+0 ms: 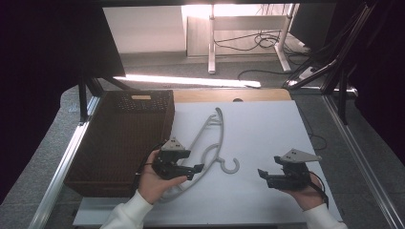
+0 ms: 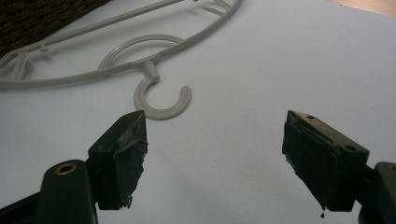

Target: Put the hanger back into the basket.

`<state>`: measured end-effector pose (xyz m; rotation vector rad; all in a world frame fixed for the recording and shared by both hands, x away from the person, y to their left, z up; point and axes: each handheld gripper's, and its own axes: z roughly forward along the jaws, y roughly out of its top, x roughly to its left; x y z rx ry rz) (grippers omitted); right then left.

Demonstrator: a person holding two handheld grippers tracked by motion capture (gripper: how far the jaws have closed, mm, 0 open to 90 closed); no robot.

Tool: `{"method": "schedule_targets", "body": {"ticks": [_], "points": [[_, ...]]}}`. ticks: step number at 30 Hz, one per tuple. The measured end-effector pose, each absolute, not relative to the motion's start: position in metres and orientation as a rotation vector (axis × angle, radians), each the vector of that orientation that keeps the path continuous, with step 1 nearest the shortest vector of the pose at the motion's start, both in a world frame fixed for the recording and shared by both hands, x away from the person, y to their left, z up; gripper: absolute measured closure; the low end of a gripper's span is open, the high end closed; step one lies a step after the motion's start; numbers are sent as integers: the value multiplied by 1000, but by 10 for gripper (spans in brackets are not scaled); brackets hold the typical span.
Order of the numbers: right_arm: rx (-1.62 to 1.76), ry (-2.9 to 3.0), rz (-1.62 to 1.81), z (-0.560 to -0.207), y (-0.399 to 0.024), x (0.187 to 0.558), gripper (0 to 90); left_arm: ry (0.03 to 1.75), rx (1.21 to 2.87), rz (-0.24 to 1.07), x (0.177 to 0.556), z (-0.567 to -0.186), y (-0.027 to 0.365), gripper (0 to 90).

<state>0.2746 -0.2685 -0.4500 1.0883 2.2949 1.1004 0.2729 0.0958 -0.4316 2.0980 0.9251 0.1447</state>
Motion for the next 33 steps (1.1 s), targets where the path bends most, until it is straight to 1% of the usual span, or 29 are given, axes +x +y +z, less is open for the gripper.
{"method": "schedule_targets", "body": {"ticks": [10, 17, 20, 29, 33], "points": [[1094, 2306, 1090, -453, -268, 275, 224, 959, 2182, 89, 290, -450, 77, 334], [1096, 2307, 1086, -454, -269, 275, 223, 1003, 2243, 76, 298, -466, 70, 373], [1095, 2310, 1084, -454, -268, 275, 223, 1010, 2263, 53, 300, -470, 66, 375], [1088, 2316, 1070, -457, -267, 275, 223, 1029, 2359, 62, 302, -484, 56, 380], [1086, 2302, 1068, -456, -266, 274, 223, 1049, 2368, 71, 304, -488, 55, 404]]}}
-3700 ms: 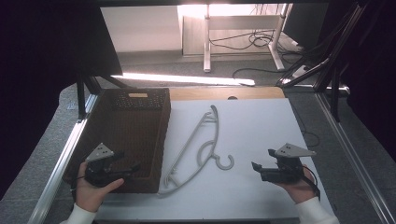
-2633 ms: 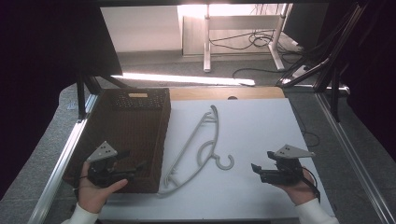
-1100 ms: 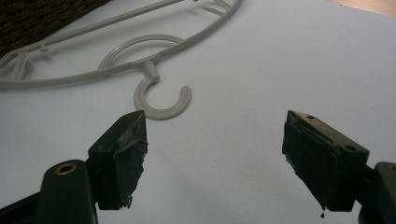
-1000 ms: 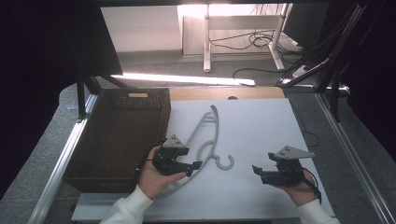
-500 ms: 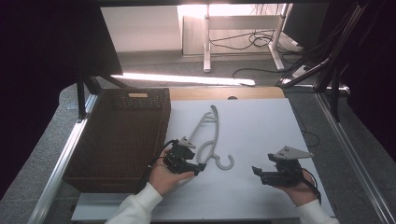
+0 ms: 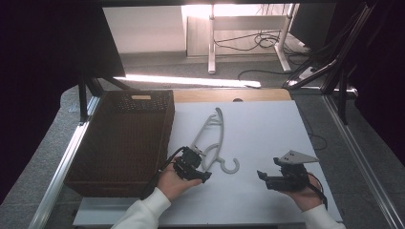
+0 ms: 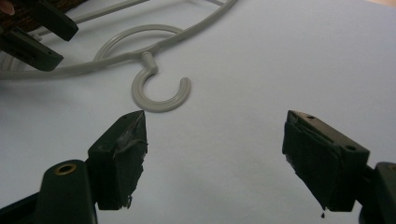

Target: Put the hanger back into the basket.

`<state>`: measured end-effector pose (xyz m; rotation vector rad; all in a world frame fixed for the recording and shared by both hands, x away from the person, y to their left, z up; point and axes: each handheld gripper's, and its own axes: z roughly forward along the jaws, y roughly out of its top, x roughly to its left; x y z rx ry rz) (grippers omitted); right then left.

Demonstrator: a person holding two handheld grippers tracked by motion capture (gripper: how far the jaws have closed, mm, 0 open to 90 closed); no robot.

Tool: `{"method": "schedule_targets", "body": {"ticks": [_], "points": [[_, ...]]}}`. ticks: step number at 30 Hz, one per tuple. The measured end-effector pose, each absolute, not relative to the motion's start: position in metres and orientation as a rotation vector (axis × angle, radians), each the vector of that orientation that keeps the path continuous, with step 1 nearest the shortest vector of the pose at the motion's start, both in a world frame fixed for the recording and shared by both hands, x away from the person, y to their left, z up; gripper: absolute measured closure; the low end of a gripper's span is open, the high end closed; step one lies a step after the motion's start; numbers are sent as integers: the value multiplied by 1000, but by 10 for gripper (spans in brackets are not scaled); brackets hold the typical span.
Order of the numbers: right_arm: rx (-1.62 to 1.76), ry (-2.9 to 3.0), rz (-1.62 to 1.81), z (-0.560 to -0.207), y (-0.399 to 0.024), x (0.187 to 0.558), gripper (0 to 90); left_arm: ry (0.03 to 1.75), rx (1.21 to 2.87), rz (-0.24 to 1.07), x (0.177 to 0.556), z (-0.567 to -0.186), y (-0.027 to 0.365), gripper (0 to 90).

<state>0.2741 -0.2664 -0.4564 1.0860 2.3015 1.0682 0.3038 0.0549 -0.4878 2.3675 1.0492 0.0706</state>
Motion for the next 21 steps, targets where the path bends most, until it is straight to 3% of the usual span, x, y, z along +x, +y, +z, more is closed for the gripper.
{"method": "schedule_targets", "body": {"ticks": [21], "points": [[1132, 2281, 1018, -458, -267, 275, 223, 1110, 2423, 103, 307, -508, 46, 532]]}}
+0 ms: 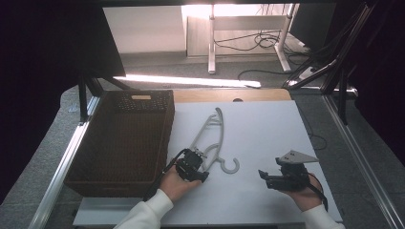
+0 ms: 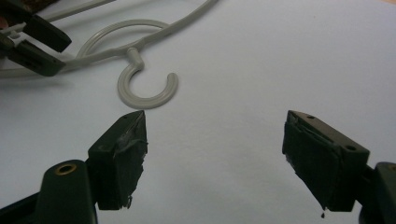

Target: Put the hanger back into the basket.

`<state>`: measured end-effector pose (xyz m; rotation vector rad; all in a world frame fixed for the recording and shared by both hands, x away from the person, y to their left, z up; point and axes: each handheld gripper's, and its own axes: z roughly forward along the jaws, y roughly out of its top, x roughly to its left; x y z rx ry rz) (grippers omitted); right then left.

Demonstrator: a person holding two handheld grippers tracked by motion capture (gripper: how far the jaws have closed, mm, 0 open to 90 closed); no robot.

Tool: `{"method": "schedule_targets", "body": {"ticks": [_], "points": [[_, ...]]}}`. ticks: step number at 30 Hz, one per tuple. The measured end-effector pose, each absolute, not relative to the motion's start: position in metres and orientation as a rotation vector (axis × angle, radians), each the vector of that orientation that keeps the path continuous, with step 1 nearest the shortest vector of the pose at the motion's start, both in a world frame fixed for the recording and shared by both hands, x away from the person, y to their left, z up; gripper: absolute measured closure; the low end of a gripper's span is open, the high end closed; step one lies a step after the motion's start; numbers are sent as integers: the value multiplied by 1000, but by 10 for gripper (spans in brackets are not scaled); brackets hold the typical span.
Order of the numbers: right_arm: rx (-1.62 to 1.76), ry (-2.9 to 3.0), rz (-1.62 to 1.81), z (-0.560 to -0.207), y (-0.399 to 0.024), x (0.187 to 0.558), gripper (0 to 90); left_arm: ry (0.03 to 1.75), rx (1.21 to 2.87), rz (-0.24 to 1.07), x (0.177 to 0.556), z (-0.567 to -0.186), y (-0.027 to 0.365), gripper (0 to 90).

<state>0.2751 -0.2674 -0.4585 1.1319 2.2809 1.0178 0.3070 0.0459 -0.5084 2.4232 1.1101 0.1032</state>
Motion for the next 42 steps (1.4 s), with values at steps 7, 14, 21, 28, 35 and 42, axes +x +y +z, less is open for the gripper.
{"method": "schedule_targets", "body": {"ticks": [7, 14, 21, 28, 35, 42], "points": [[1133, 2278, 1014, -459, -268, 275, 223, 1104, 2462, 148, 306, -512, 41, 623], [1134, 2280, 1011, -459, -267, 275, 223, 1095, 2480, 173, 304, -511, 36, 774], [1135, 2277, 1009, -459, -266, 275, 223, 1122, 2469, 154, 305, -510, 36, 795], [1135, 2265, 1021, -457, -269, 275, 223, 1114, 2413, 48, 308, -511, 40, 816], [1150, 2239, 1030, -454, -276, 275, 223, 1084, 2353, 2, 307, -502, 44, 817], [1172, 2209, 1030, -451, -285, 276, 223, 1063, 2270, -62, 307, -489, 52, 817]]}}
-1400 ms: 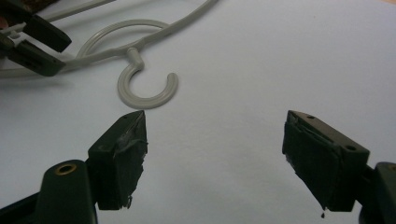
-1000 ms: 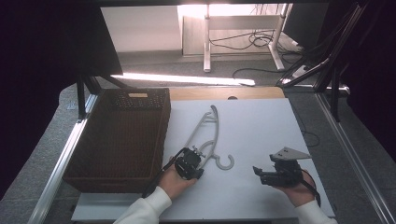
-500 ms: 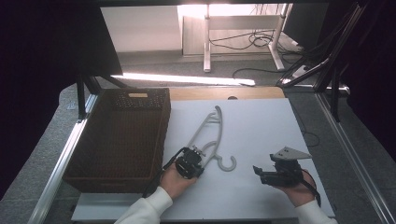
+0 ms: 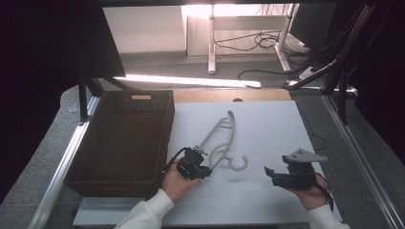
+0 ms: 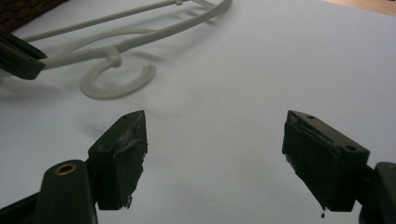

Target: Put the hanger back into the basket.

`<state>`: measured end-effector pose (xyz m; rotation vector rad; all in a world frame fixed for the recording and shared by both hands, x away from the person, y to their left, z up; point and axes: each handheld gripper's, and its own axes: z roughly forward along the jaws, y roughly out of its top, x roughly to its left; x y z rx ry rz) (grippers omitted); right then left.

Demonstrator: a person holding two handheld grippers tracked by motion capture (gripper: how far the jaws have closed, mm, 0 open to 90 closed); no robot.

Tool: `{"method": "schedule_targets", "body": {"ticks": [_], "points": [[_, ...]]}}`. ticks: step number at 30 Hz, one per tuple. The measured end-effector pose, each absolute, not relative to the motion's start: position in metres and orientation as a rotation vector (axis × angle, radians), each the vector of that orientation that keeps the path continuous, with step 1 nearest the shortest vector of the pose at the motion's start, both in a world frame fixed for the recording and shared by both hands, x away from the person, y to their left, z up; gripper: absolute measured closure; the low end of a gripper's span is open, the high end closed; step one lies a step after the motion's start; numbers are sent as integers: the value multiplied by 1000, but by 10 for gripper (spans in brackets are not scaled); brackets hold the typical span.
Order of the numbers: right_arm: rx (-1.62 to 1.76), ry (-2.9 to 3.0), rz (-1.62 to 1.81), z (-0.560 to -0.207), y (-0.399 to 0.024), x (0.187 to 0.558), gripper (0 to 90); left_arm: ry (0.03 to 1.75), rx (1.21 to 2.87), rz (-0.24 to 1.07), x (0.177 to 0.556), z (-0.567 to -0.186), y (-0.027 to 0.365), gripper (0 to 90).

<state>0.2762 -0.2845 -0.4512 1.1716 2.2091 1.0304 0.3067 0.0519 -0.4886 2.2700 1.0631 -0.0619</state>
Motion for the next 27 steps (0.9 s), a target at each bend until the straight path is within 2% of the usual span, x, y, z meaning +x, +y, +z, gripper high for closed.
{"method": "schedule_targets", "body": {"ticks": [13, 27], "points": [[1221, 2158, 1035, -450, -297, 278, 225, 1054, 2099, -114, 306, -460, 78, 819], [1226, 2151, 1028, -451, -299, 279, 225, 1027, 1953, -99, 303, -430, 105, 824]]}}
